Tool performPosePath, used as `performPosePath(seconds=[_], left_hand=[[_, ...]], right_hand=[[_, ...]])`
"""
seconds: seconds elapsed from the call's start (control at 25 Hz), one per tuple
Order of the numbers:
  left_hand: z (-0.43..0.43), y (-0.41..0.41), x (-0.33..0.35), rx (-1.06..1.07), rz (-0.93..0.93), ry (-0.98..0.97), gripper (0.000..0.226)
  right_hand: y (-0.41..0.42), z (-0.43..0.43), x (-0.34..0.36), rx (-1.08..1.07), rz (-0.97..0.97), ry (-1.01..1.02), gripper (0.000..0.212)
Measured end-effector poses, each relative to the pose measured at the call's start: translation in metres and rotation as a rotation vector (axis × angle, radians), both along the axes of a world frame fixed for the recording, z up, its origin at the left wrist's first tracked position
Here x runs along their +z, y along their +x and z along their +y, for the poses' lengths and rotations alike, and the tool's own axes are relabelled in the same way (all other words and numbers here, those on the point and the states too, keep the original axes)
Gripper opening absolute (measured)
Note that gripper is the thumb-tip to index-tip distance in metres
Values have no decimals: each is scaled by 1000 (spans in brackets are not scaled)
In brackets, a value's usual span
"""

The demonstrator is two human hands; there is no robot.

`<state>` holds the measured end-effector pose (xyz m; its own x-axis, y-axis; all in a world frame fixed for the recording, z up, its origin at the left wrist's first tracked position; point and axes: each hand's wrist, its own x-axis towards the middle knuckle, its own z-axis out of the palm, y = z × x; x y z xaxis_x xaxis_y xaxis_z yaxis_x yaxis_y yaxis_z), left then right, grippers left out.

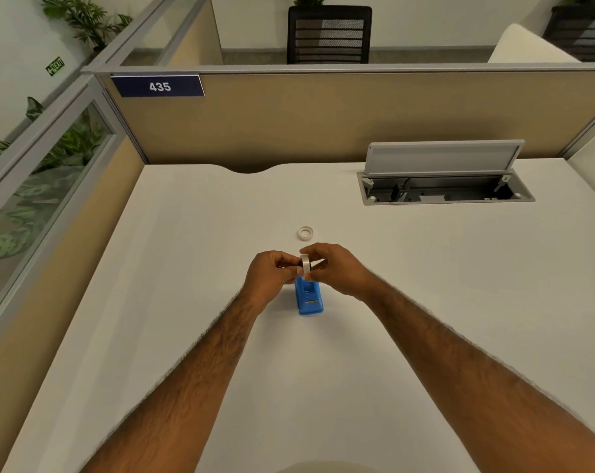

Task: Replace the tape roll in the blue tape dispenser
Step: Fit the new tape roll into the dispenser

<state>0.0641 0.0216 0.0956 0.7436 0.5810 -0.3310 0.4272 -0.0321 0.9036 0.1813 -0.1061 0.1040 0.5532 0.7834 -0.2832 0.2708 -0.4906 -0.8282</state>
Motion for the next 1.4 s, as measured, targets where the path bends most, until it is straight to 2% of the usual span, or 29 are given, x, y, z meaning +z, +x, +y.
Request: performPosePath(seconds=[0.16, 0.36, 0.56, 0.76, 0.92, 1.4], left_hand=[[-9, 1, -10, 0, 67, 66, 23], [-8, -4, -18, 1, 73, 85, 30], [-3, -8, -28, 11, 125, 129, 33], [-7, -8, -33, 9, 169, 93, 34], [-8, -8, -35, 9, 170, 31, 41], [-7, -7, -32, -8, 185, 35, 41]], right_hand=[[1, 0, -7, 144, -212, -102, 54], [6, -3, -20, 134, -284, -113, 50], [7, -3, -35, 111, -289, -134, 52], [8, 3, -44, 100, -300, -127, 52], [10, 9, -51, 96, -306, -137, 53], [10, 10, -63, 88, -296, -119, 52]])
